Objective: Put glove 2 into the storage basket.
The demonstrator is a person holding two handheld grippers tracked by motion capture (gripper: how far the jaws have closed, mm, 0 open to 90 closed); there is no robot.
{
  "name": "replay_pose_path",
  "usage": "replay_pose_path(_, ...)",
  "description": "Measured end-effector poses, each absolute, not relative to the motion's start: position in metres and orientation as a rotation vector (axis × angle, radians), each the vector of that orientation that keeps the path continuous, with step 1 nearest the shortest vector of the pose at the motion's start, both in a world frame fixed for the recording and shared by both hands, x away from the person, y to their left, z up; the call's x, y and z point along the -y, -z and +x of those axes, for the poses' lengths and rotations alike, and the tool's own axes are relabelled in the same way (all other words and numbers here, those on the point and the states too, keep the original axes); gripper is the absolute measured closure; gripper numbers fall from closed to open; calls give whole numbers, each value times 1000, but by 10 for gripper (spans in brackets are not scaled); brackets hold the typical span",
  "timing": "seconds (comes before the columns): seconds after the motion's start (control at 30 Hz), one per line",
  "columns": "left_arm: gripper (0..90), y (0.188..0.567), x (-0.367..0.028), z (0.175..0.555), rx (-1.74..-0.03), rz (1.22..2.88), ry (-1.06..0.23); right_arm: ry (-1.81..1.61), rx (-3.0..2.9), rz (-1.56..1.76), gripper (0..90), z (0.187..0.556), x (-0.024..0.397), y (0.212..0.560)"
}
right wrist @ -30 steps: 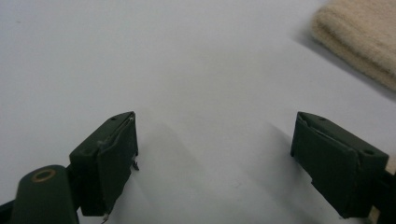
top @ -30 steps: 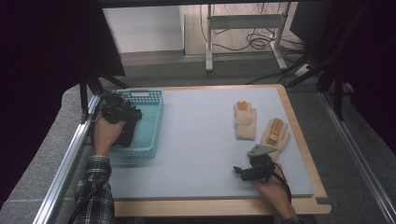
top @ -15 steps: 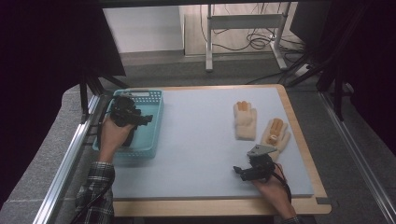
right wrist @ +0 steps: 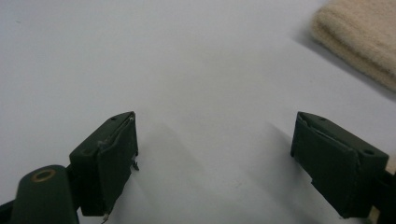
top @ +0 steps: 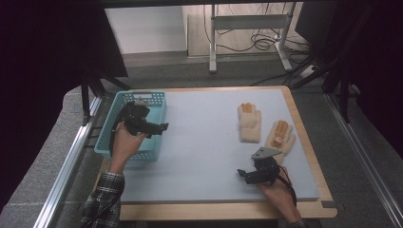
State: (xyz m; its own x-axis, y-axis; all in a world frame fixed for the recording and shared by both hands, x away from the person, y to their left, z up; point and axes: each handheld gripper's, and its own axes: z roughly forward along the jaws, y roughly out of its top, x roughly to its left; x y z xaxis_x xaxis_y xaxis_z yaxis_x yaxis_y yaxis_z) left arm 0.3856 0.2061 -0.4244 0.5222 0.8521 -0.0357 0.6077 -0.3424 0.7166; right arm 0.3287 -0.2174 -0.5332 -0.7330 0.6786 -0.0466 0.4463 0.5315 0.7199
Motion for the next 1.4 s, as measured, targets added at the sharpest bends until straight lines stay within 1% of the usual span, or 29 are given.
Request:
replay_pose_path(0.47,2,438,-162,355,-1043,2067,-378,-1017,-2453,933,144,329,217,533)
replay_pose_path(0.53,3,443,-152,349,-1018,2057,-356,-1017,-2454,936,144,329,217,533)
replay_pose_path(0.8,6,459,-132,333,-961,2063,-335,-1017,-2453,935,144,329,217,533)
replay_pose_path(1.1,8,482,-111,312,-912,2121,-375,-1021,-2453,938,147,329,218,533)
replay_pose_path(1.4,9,510,-108,300,-920,2163,-408,-1019,-2455,939,147,329,218,533)
